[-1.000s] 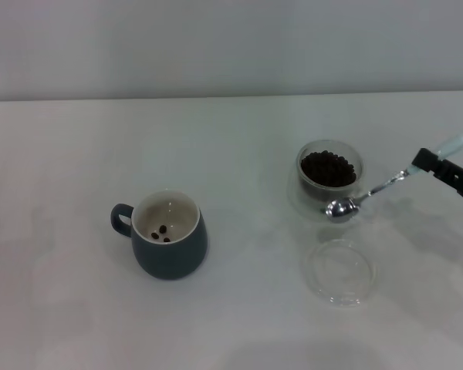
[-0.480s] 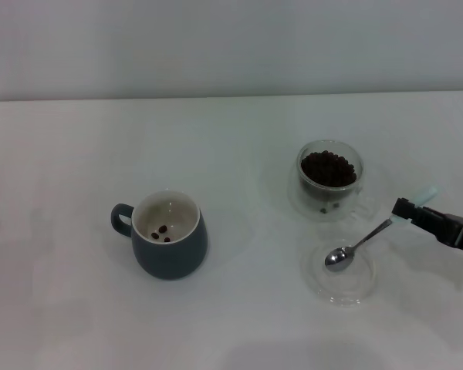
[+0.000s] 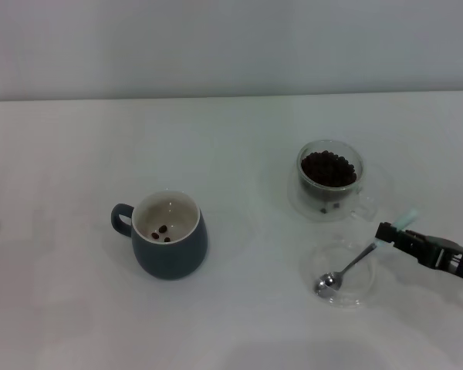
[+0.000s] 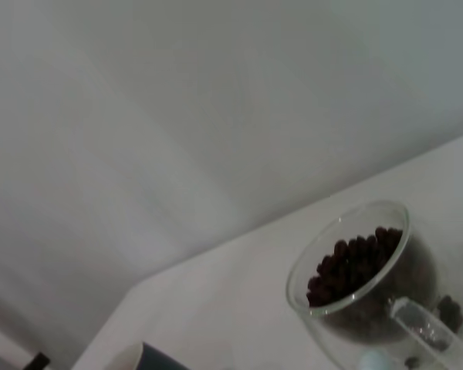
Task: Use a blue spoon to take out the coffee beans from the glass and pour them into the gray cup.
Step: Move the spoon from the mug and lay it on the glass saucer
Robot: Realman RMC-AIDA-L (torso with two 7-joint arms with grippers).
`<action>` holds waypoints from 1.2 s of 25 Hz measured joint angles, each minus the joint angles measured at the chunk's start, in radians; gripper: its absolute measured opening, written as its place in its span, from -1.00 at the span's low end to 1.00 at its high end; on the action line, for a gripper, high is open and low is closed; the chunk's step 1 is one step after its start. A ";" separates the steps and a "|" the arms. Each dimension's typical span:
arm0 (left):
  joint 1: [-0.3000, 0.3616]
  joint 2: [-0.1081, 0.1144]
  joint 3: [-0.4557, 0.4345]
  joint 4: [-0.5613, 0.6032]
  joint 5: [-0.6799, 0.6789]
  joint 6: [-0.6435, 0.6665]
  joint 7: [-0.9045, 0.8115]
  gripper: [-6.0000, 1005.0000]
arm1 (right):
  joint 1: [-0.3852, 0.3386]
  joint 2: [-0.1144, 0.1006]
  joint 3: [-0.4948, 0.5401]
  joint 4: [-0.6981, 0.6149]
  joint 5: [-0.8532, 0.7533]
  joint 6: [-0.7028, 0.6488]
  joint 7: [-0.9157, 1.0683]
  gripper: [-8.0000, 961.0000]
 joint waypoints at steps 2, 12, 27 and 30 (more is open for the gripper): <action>-0.001 0.000 0.000 0.000 0.000 0.000 0.001 0.52 | 0.004 0.002 0.000 0.000 -0.011 0.013 0.000 -0.70; 0.001 0.000 0.000 0.000 0.000 -0.001 0.000 0.52 | 0.008 0.015 0.001 -0.012 -0.034 0.079 -0.035 -0.70; 0.003 -0.004 0.000 0.009 -0.004 -0.001 -0.001 0.52 | -0.030 0.019 0.139 -0.014 -0.021 0.090 -0.171 0.24; 0.003 -0.005 -0.001 0.010 -0.006 -0.001 -0.001 0.52 | -0.043 0.014 0.185 -0.016 -0.021 0.091 -0.204 0.46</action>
